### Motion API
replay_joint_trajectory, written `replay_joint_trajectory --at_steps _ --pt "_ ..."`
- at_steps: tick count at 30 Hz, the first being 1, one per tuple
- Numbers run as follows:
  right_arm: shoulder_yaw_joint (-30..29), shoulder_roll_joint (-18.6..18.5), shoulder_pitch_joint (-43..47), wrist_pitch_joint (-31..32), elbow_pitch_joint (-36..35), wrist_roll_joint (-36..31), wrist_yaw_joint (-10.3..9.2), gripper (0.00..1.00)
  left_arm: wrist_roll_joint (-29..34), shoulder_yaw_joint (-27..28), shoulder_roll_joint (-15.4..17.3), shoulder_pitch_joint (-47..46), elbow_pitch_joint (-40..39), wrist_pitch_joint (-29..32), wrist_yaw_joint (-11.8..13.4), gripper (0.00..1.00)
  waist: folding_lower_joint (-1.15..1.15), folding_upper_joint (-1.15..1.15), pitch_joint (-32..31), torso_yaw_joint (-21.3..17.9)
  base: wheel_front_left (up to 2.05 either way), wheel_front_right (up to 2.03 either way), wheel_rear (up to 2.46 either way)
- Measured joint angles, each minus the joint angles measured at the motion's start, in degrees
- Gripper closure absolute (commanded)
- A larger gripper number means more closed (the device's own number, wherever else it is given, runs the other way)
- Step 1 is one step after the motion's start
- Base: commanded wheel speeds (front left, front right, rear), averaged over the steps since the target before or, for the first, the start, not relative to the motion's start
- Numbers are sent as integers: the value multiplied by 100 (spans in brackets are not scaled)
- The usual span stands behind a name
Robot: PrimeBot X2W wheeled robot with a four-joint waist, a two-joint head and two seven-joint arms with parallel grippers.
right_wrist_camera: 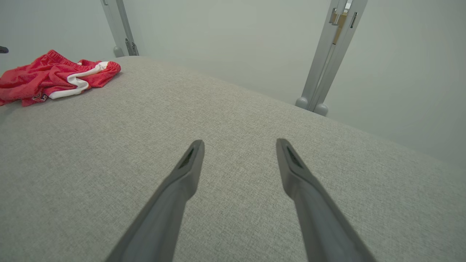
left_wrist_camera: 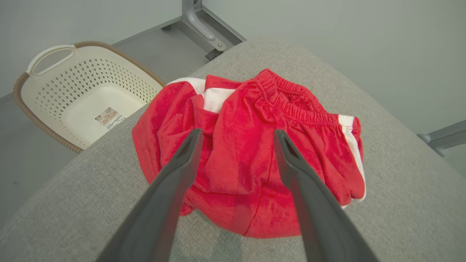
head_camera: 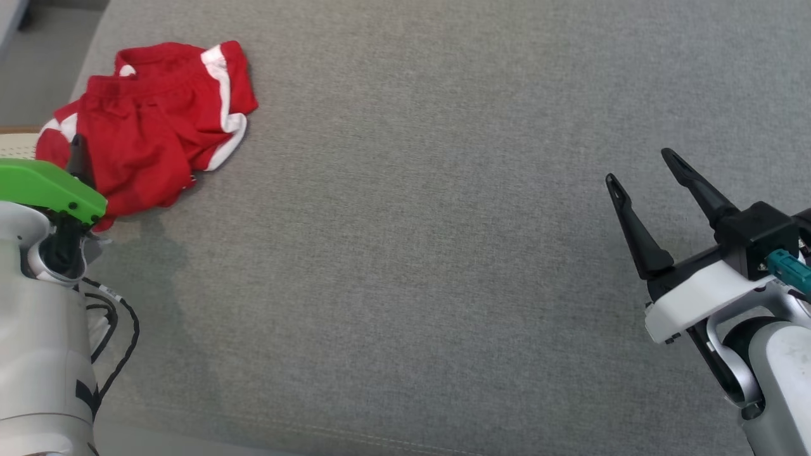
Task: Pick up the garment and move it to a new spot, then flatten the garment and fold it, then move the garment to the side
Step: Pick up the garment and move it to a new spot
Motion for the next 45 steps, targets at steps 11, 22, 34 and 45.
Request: replay_joint_trajectory --at_steps 11,22,34,45 --pt "145 -45 -28 203 -494 31 0 0 -536 376 249 -268 644 770 189 0 0 0 582 -722 0 0 0" --pt "129 283 -43 -219 -57 140 0 0 -341 86 705 -419 472 646 -186 100 0 0 391 -1024 0 0 0" --pt "232 855 22 -903 886 300 0 0 278 -1131 850 -1089 -1429 794 -409 100 0 0 -679 -1056 0 0 0" --pt "172 1079 248 -1028 1083 296 -1 0 13 -2119 -223 -599 -3051 1203 -430 100 0 0 -1271 -1734 0 0 0"
